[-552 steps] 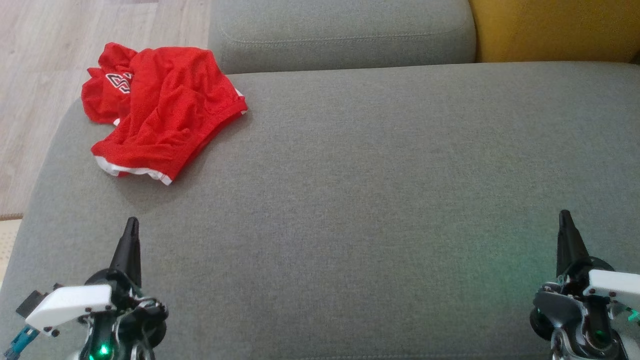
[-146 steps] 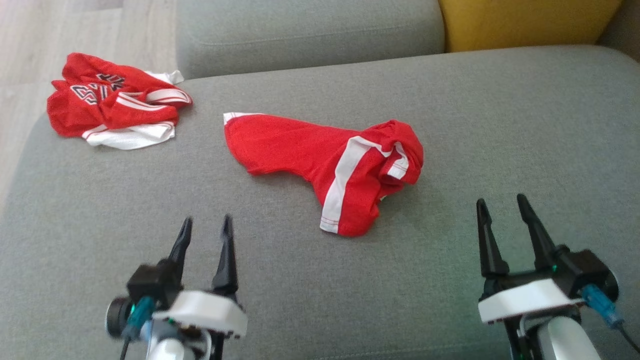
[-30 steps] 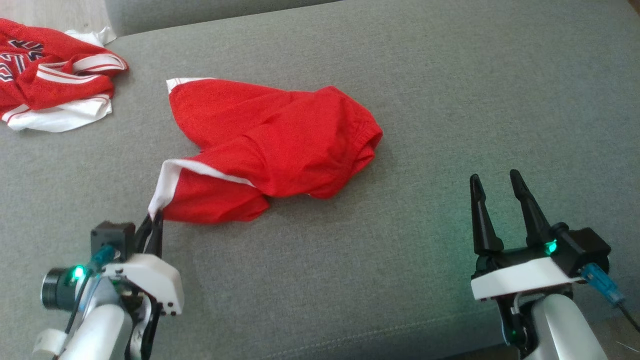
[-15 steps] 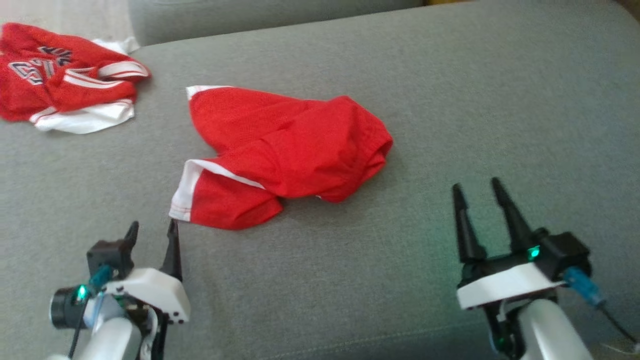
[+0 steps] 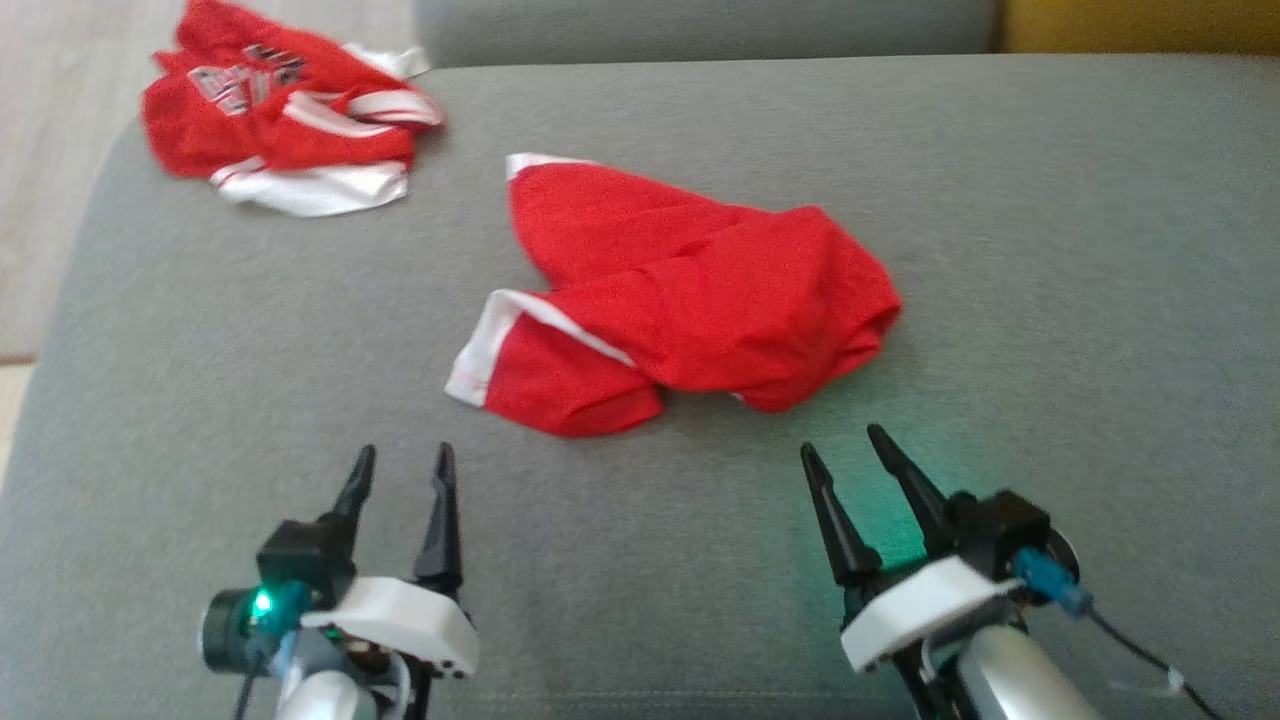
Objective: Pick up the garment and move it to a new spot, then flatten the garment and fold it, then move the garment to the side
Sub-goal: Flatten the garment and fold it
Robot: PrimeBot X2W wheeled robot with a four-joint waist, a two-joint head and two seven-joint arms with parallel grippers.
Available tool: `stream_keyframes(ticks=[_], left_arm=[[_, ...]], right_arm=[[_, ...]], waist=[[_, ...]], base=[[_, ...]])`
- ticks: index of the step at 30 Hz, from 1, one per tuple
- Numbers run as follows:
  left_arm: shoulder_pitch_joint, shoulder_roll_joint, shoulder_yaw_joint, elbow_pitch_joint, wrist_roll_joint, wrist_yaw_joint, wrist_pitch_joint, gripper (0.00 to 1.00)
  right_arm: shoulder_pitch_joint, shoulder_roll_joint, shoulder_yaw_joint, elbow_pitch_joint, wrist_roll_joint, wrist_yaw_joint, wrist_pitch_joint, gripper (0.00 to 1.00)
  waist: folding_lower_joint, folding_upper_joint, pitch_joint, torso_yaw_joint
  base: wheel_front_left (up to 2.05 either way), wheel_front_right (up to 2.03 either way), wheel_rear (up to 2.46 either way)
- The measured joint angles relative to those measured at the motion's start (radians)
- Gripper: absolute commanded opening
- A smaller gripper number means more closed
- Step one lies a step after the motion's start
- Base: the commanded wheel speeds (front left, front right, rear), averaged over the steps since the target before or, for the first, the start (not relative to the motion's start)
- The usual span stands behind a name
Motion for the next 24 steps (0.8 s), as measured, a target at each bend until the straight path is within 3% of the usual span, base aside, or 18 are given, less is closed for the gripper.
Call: stream_keyframes(ticks=[13,21,24], left_arm=[[0.022,-0.028,-0.007,-0.07,0.044,-0.001,0.0,1.0],[0.022,-0.035,0.022,-0.082,0.059,-0.01,0.0,1.0],[0.022,-0.042,0.026,-0.082,0.06,-0.014,0.0,1.0]], right_arm=[[-0.152,-0.002,-0.022,0.239,0.003,0.0,0.0,1.0],[-0.184,-0.002,-0.032,0.187,0.002,0.0,0.0,1.0],[-0.18,-0.002,-0.027,0.137,-0.004,0.0,0.0,0.49]], waist=[[0.0,0.0,0.058,0.152],[0.0,0.0,0.076,0.165],[0.0,0.0,0.074,0.154]], base=[[0.0,0.0,0.0],[0.0,0.0,0.0],[0.0,0.0,0.0]])
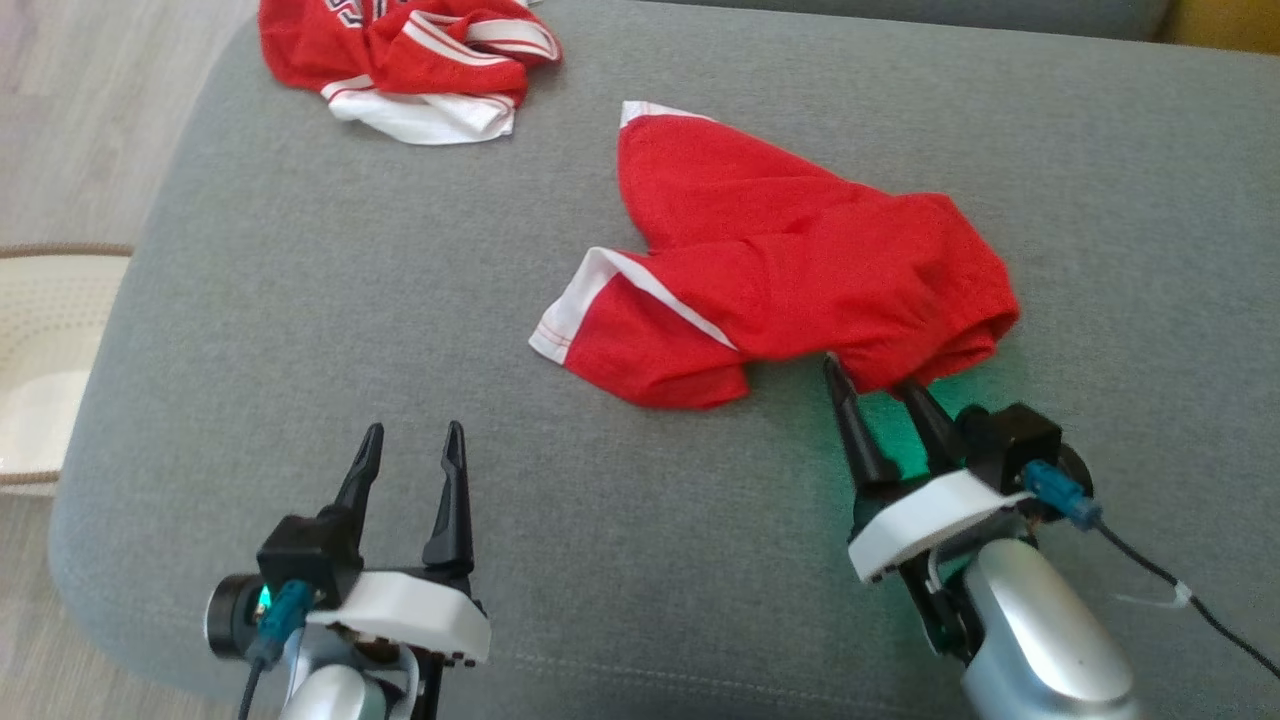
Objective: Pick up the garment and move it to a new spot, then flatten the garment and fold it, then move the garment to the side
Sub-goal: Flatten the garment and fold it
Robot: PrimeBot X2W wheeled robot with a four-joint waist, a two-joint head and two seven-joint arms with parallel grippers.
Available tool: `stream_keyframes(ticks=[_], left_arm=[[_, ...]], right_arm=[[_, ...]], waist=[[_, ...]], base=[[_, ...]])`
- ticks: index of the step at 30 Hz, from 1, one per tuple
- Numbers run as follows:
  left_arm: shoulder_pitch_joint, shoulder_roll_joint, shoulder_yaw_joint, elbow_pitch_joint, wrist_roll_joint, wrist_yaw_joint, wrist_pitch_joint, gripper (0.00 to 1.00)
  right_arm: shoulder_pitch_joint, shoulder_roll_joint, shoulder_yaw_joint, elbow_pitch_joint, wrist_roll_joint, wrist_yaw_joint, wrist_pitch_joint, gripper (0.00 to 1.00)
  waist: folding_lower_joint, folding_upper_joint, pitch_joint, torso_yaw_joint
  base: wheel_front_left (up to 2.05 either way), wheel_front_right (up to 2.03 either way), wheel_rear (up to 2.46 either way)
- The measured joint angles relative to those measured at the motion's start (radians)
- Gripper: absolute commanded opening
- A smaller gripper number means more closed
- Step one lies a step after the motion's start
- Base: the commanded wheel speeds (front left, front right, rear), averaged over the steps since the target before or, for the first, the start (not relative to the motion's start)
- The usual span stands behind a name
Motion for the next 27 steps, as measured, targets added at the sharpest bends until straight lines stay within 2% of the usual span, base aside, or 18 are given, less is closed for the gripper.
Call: stream_keyframes(ticks=[2,4,12,17,21,27], left_arm=[[0.0,-0.005,0.007,0.0,0.0,-0.004,0.0,1.0],[0.001,-0.011,0.021,0.0,0.002,-0.004,0.0,1.0],[0.004,-0.019,0.037,0.001,0.012,-0.014,0.0,1.0],[0.038,-0.022,0.062,-0.001,0.018,-0.018,0.0,1.0],[0.045,-0.031,0.069,-0.004,0.018,-0.021,0.0,1.0],[0.046,-0.051,0.09,-0.012,0.018,-0.026,-0.001,1.0]], right_arm=[[0.002,0.0,0.001,-0.046,0.0,0.0,0.0,0.3],[0.005,0.0,0.004,-0.081,-0.007,0.0,0.0,0.0],[0.06,0.0,0.03,-0.166,-0.011,0.0,0.0,0.0],[0.063,0.0,0.007,-0.177,0.007,0.0,0.009,0.0],[0.081,-0.006,-0.067,-0.235,-0.009,0.0,0.102,0.0],[0.176,-0.055,-0.133,-0.406,-0.009,0.0,0.301,0.0]], waist=[[0.0,0.0,-0.002,-0.01],[0.0,0.0,-0.005,-0.023],[0.0,0.0,-0.031,-0.071],[0.0,0.0,-0.055,-0.105],[0.0,0.0,-0.071,-0.135],[0.0,0.0,-0.08,-0.167]], base=[[0.0,0.0,0.0],[0.0,0.0,0.0],[0.0,0.0,0.0],[0.0,0.0,0.0],[0.0,0.0,0.0],[0.0,0.0,0.0]])
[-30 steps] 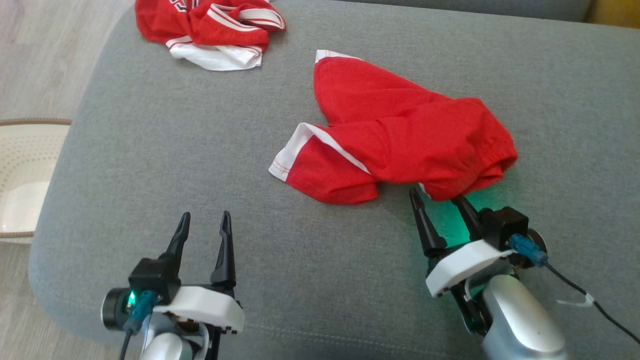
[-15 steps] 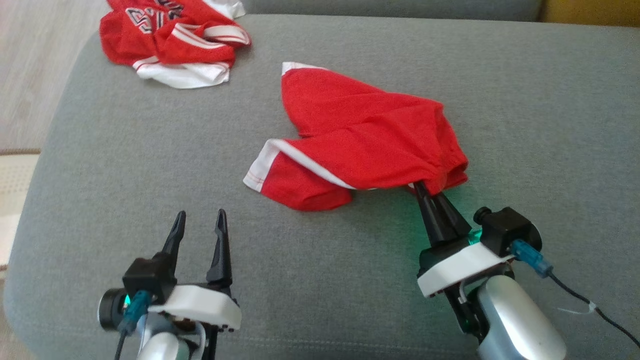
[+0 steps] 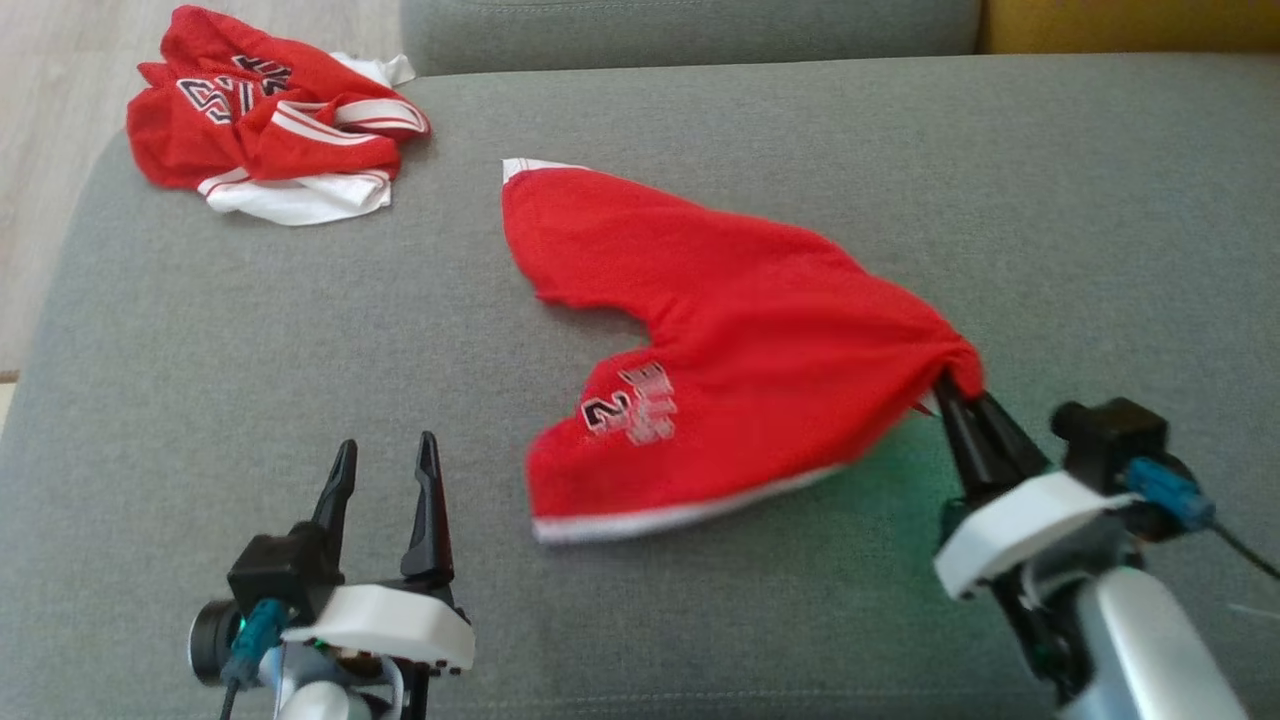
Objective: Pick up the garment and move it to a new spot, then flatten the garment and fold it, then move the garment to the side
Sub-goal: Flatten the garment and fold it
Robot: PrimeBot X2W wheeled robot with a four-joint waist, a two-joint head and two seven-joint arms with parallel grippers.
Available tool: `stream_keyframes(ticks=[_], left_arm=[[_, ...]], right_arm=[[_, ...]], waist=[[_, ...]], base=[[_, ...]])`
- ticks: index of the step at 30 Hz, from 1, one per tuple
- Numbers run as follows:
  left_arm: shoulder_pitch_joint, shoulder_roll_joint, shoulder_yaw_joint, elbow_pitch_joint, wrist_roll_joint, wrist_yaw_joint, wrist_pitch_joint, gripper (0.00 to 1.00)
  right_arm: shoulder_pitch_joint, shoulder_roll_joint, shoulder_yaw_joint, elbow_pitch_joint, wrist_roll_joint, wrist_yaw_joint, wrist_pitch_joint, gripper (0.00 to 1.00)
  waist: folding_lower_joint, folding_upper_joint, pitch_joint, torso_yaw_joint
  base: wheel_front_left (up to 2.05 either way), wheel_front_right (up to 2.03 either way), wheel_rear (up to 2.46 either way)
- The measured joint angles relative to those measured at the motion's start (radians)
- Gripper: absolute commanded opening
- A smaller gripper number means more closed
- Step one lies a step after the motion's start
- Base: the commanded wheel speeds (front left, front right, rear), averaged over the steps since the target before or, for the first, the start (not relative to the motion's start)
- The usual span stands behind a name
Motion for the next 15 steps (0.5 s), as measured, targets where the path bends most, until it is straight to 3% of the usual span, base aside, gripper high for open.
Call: stream_keyframes(ticks=[4,8,12,15], left_arm=[[0.003,-0.006,0.005,0.0,0.001,-0.005,0.0,1.0],[0.009,-0.011,0.008,0.0,0.011,-0.013,0.0,1.0],[0.008,-0.018,0.013,0.0,0.017,-0.023,0.0,1.0],[0.007,-0.024,0.018,0.0,0.022,-0.032,0.0,1.0]], right_arm=[[0.066,-0.01,-0.049,-0.114,0.0,0.0,0.112,0.0],[0.093,-0.01,-0.082,-0.152,0.0,0.0,0.166,0.0],[0.084,-0.021,-0.102,-0.129,0.004,0.0,0.212,0.0],[0.037,-0.046,-0.113,-0.035,0.012,0.0,0.235,0.0]], waist=[[0.0,0.0,0.003,-0.007],[0.0,0.0,0.008,-0.005],[0.0,0.0,0.018,0.002],[0.0,0.0,0.027,0.012]], base=[[0.0,0.0,0.0],[0.0,0.0,0.0],[0.0,0.0,0.0],[0.0,0.0,0.0]])
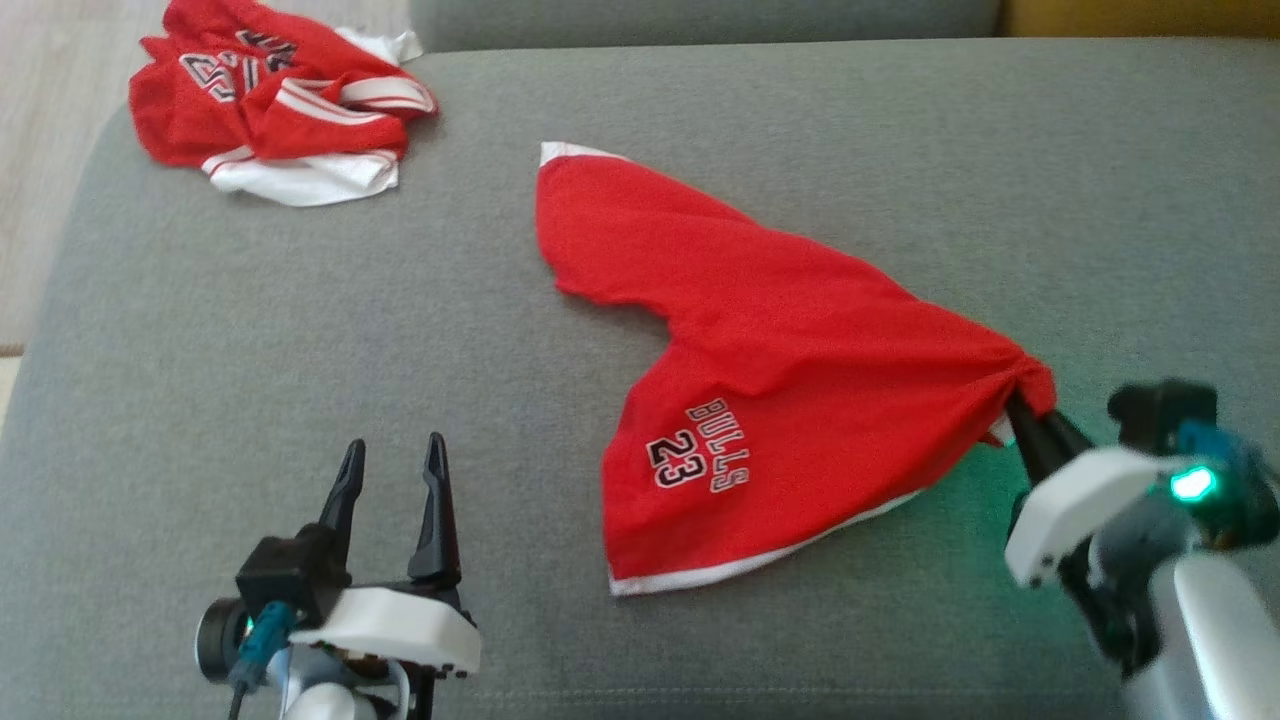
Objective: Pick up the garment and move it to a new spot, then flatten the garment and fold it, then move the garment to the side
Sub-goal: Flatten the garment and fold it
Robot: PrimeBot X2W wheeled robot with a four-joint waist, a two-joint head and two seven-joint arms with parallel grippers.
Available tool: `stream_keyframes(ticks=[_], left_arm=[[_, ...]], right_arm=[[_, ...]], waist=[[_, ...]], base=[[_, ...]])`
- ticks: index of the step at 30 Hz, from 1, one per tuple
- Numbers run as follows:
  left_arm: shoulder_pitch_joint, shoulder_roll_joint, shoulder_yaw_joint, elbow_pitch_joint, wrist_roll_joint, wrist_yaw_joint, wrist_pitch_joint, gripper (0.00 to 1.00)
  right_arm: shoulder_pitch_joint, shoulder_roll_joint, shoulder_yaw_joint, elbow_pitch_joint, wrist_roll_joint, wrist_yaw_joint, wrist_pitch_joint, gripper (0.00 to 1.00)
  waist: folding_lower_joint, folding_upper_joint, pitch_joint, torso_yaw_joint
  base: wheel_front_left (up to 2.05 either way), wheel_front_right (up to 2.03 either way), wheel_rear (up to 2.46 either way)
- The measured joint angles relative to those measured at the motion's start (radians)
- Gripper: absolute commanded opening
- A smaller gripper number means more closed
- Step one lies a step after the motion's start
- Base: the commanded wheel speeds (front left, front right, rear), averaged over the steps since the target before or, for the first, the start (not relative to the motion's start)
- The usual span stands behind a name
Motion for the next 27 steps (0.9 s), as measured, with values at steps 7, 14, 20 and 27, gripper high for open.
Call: stream_keyframes(ticks=[7,14,20,27], left_arm=[[-0.021,-0.004,-0.003,0.003,0.03,-0.017,0.0,1.0],[-0.022,-0.006,-0.002,0.011,0.032,-0.026,0.0,1.0],[-0.022,-0.007,0.006,0.011,0.039,-0.026,0.0,1.0],[-0.022,-0.008,0.011,0.01,0.039,-0.033,0.0,1.0]], right_arm=[[-0.242,-0.063,0.014,0.315,0.018,0.0,0.002,0.0],[-0.356,-0.096,0.042,0.546,0.018,0.0,-0.041,0.0],[-0.42,-0.112,0.07,0.656,0.03,0.0,-0.121,1.0],[-0.427,-0.122,0.13,0.677,0.09,0.0,-0.199,1.0]], waist=[[0.0,0.0,0.029,0.05],[0.0,0.0,0.054,0.092],[0.0,0.0,0.059,0.086],[0.0,0.0,0.054,0.042]], base=[[0.0,0.0,0.0],[0.0,0.0,0.0],[0.0,0.0,0.0],[0.0,0.0,0.0]])
